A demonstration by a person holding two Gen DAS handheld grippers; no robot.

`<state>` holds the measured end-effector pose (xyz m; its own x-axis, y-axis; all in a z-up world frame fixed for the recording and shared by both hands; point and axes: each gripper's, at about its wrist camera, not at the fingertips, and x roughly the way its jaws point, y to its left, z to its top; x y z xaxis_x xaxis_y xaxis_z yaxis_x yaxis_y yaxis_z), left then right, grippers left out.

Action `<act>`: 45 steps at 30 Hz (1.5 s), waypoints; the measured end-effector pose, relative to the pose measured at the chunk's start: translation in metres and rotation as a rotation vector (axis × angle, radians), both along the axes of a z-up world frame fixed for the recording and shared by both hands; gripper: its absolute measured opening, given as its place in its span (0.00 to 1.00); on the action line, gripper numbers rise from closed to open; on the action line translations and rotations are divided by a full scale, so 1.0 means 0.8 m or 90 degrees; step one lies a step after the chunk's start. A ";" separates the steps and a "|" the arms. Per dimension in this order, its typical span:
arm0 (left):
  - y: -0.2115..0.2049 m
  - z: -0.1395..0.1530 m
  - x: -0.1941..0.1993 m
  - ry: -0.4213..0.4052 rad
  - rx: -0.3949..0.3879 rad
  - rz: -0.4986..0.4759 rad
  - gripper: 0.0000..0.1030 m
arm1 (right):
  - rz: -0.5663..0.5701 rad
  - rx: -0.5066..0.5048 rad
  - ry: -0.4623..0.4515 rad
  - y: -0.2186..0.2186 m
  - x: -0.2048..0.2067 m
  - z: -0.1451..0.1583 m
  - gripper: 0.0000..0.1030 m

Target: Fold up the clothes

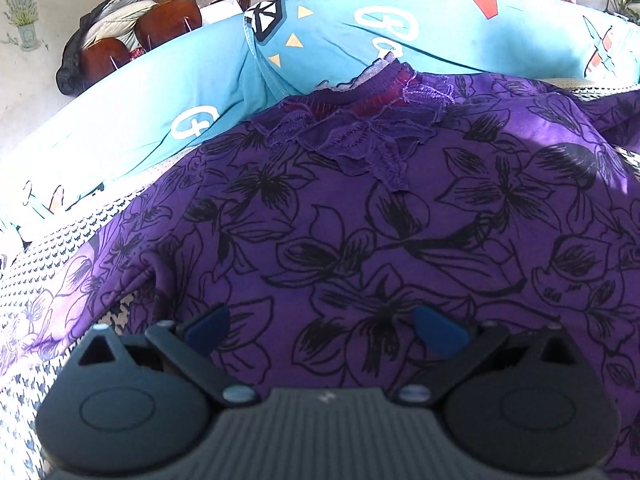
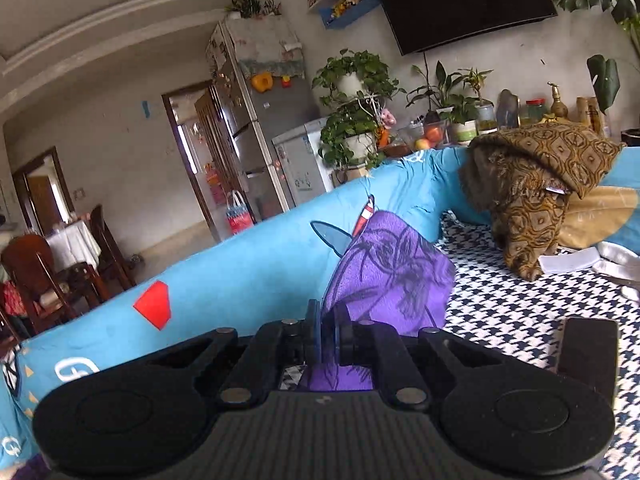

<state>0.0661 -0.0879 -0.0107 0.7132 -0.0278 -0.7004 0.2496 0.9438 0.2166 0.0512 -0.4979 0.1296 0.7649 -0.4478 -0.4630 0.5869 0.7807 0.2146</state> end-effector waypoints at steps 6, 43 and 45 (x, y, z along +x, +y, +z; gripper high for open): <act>-0.007 0.003 -0.005 -0.007 0.000 -0.011 1.00 | -0.011 0.079 0.069 -0.026 -0.035 -0.009 0.10; -0.025 -0.007 -0.005 0.009 -0.004 -0.024 1.00 | -0.031 0.302 0.119 -0.097 0.059 -0.107 0.54; -0.025 -0.007 -0.005 0.010 -0.007 -0.023 1.00 | -0.034 0.299 0.122 -0.096 0.063 -0.108 0.54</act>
